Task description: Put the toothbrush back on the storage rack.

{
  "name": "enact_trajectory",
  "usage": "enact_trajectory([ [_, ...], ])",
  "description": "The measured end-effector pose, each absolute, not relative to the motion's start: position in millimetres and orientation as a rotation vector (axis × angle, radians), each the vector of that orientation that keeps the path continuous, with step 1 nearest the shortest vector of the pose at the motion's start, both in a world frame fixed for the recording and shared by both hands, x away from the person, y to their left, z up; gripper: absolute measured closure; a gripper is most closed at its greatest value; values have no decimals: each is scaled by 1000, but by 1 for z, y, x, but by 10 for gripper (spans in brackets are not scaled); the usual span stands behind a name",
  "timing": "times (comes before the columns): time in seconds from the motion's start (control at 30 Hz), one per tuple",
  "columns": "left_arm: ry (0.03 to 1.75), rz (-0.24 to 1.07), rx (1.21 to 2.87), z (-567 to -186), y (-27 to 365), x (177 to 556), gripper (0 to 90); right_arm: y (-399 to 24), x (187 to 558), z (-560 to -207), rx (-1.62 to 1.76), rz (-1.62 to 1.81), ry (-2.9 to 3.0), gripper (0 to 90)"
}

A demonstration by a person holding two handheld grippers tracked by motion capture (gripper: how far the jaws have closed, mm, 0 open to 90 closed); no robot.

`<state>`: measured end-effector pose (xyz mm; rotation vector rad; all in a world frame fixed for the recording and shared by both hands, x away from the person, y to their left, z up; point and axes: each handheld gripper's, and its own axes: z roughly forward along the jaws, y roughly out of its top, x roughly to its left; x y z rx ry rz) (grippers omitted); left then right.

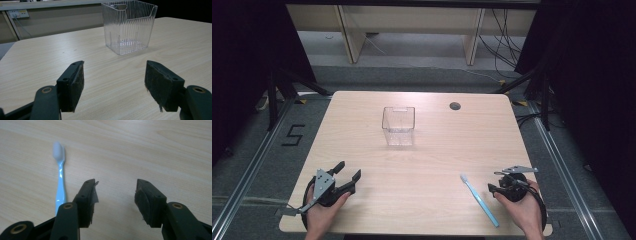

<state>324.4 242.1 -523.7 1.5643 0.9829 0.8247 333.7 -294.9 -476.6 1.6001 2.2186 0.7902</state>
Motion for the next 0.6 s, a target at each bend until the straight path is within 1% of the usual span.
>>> enact_trajectory([
  [0.2, 989, 829, 1557, -524, 241, 326, 314, -287, 332, -467, 1578, 681, 2326, 584],
  [0.27, 998, 821, 1567, -524, 242, 325, 314, -287, 333, -464, 1513, 649, 2391, 604],
  [0.37, 998, 816, 1569, -523, 242, 325, 315, -281, 329, -459, 1570, 599, 2425, 641],
  [0.43, 988, 811, 1567, -524, 242, 325, 315, -280, 329, -455, 1539, 553, 2474, 659],
  [0.47, 984, 809, 1565, -524, 242, 325, 313, -278, 329, -451, 1526, 500, 2510, 682],
  [0.53, 977, 806, 1547, -525, 243, 326, 313, -277, 329, -451, 1529, 484, 2518, 688],
  [0.6, 992, 795, 1546, -524, 244, 326, 314, -272, 328, -451, 1557, 397, 2566, 701],
])
